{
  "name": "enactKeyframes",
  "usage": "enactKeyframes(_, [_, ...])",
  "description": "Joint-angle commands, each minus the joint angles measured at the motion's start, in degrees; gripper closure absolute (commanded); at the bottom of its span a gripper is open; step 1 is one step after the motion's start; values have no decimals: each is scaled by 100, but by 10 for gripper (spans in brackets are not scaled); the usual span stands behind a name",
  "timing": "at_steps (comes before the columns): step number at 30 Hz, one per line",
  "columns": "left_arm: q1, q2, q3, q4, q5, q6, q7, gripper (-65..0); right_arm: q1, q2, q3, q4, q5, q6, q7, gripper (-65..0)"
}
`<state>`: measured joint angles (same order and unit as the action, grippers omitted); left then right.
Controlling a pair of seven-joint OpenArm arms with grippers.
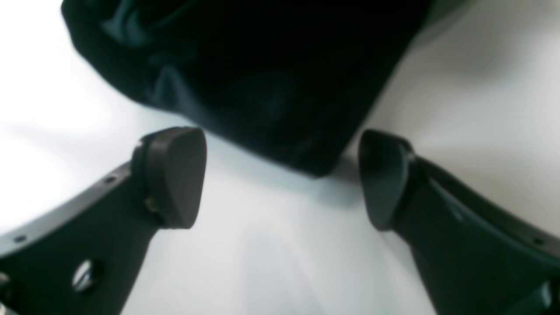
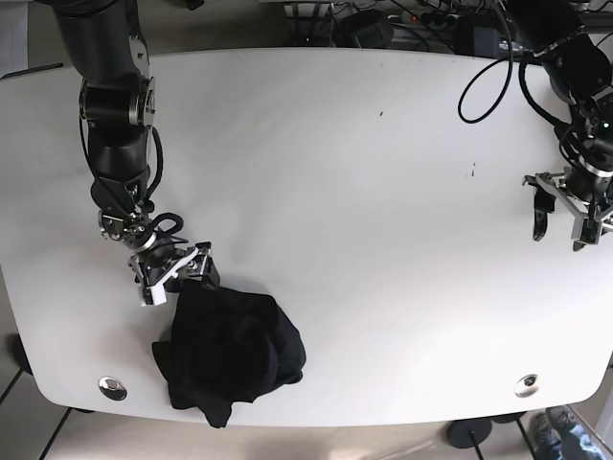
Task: Fold the T-shirt properly
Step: 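Move the right gripper to the crumpled black shirt and grasp it, then drag the crumpled black shirt with the right gripper across the table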
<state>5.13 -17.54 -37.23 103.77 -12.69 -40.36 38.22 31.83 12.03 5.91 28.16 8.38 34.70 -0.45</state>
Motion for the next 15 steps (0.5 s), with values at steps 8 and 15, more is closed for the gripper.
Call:
enactKeyframes(8, [-552, 246, 466, 274, -37, 36, 526, -401, 135, -197, 2, 124, 80, 69, -4, -19])
enactKeyframes(15, [-552, 246, 580, 54, -37, 84, 526, -403, -1377, -671, 2, 2436, 80, 104, -1032, -19])
